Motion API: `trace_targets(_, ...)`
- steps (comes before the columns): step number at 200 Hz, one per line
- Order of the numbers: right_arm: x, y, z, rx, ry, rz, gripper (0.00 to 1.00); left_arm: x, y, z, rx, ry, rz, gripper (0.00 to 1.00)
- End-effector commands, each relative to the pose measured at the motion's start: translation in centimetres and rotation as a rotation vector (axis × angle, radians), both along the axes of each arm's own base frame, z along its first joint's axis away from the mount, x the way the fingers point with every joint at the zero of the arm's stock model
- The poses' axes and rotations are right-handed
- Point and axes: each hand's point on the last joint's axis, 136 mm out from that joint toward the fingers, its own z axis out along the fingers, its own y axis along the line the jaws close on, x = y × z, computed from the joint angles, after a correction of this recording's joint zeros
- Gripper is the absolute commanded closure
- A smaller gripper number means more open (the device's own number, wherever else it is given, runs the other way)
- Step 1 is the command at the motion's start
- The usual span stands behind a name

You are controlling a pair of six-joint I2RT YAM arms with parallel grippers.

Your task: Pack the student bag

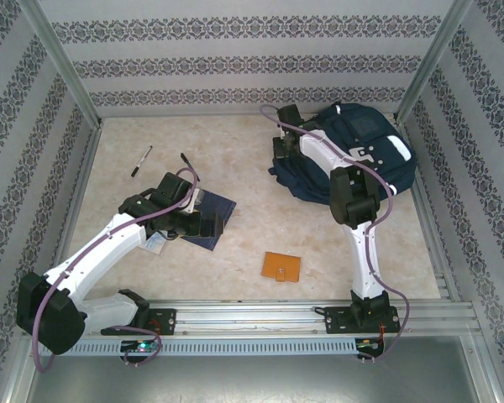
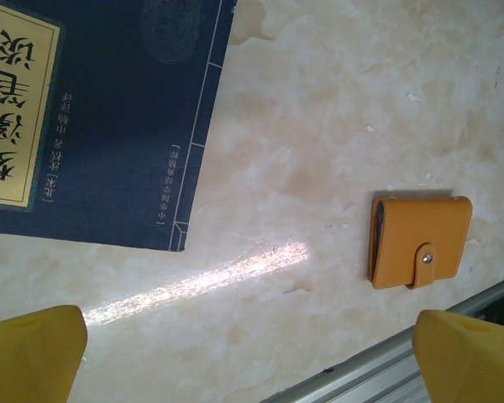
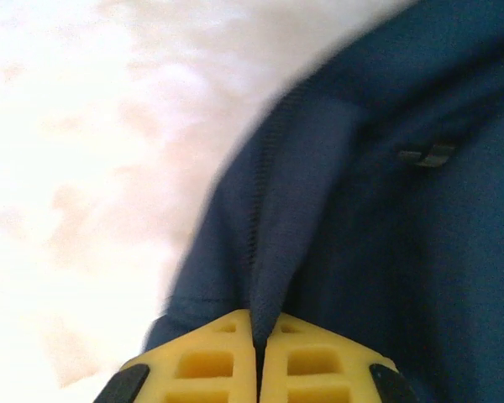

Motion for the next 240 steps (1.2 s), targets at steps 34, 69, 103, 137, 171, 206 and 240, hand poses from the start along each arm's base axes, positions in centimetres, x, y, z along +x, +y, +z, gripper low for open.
trace_targets(34, -14.6, 9.2, 4.8, -0.009, -0.034, 0.724, 1.0, 2.9, 0.1, 2.7, -0.06, -0.021, 0.073, 0.0)
trace_targets(69, -18.7, 6.8, 6.4, 0.136, -0.094, 0.504, 0.68, 7.2, -2.8, 3.7, -0.134, -0.044, 0.04, 0.0)
trace_targets(103, -19.1, -3.9, 7.5, 0.157, -0.112, -0.175, 0.45, 11.5, -8.2, 3.5, -0.144, -0.049, -0.046, 0.0)
trace_targets(137, -22.3, -14.0, 3.3, 0.328, 0.041, -0.651, 0.43, 12.4, -13.7, 0.6, -0.015, -0.106, -0.209, 0.0)
trace_targets(171, -22.8, -16.7, -0.1, 0.414, 0.116, -0.736, 0.43, 10.3, -17.7, -2.0, 0.099, -0.246, -0.41, 0.0)
trace_targets(206, -19.0, -12.1, -0.8, 0.586, 0.16, -0.465, 0.58, 7.4, -20.1, -3.4, 0.039, -0.268, -0.573, 0.0)
trace_targets(240, -15.7, -10.1, 2.6, 0.63, 0.049, -0.269, 1.0, 4.1, -23.0, -0.4, -0.121, -0.423, -0.886, 0.0)
